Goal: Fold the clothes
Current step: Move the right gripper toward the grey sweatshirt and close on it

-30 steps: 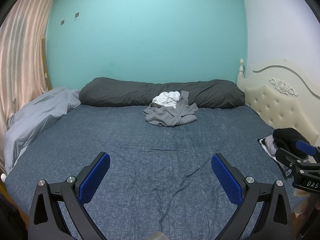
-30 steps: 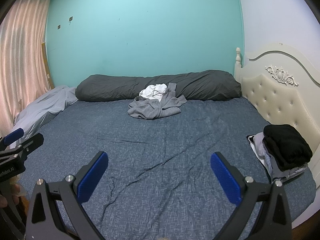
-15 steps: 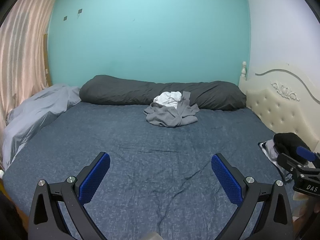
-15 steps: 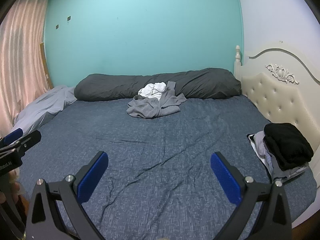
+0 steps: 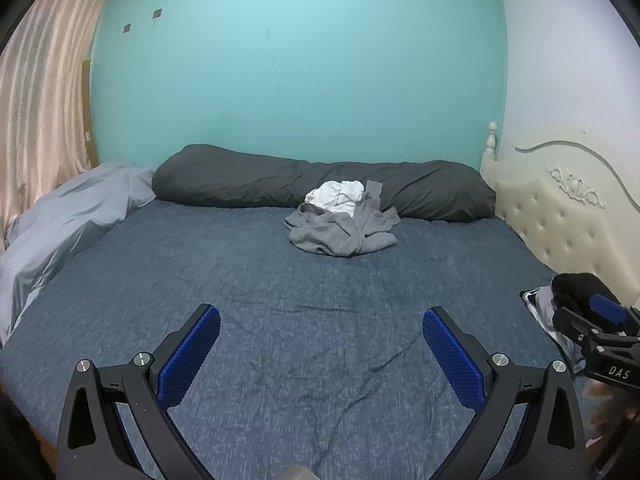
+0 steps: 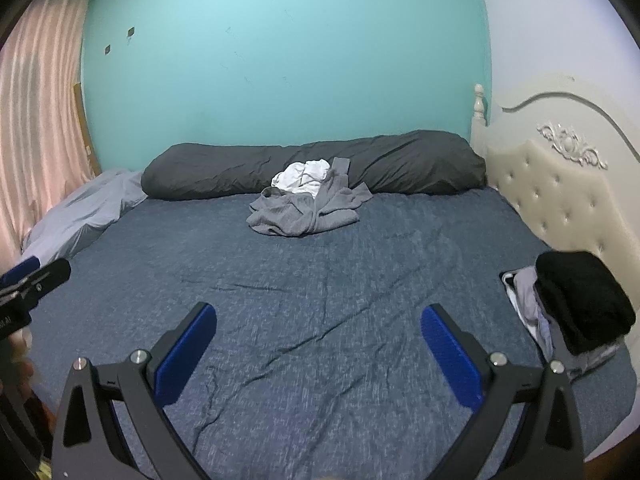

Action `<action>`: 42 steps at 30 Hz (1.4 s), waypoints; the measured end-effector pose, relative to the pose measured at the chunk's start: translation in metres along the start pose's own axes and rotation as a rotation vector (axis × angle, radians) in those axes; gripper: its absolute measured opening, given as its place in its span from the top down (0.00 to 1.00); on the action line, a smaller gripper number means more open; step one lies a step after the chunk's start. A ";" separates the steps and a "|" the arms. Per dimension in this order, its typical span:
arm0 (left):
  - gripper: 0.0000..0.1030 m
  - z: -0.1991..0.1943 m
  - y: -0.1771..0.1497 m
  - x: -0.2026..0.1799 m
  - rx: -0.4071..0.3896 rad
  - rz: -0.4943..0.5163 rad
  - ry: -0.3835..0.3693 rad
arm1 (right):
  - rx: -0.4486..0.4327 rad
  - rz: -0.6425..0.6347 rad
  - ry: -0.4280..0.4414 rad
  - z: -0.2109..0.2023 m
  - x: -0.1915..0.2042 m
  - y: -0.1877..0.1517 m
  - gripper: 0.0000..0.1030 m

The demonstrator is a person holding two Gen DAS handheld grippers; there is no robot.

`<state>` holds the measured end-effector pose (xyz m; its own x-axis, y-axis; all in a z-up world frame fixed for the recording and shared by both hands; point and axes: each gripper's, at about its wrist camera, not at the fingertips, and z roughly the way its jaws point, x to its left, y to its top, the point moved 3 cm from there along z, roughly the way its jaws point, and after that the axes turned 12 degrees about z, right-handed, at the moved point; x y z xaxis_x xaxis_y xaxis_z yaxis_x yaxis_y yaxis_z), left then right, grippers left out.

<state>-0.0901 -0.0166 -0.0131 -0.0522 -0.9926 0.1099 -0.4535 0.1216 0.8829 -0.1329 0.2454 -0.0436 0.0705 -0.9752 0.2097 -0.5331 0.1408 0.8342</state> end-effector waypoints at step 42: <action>0.00 0.388 0.017 0.080 0.185 -0.099 0.036 | 0.258 0.035 0.042 0.420 -0.004 0.067 0.00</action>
<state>-0.4476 -0.0956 -0.1662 0.0316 -0.9985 0.0457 -0.6107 0.0169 0.7917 -0.5228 0.1869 -0.2024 0.0805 -0.9619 0.2615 -0.7327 0.1207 0.6697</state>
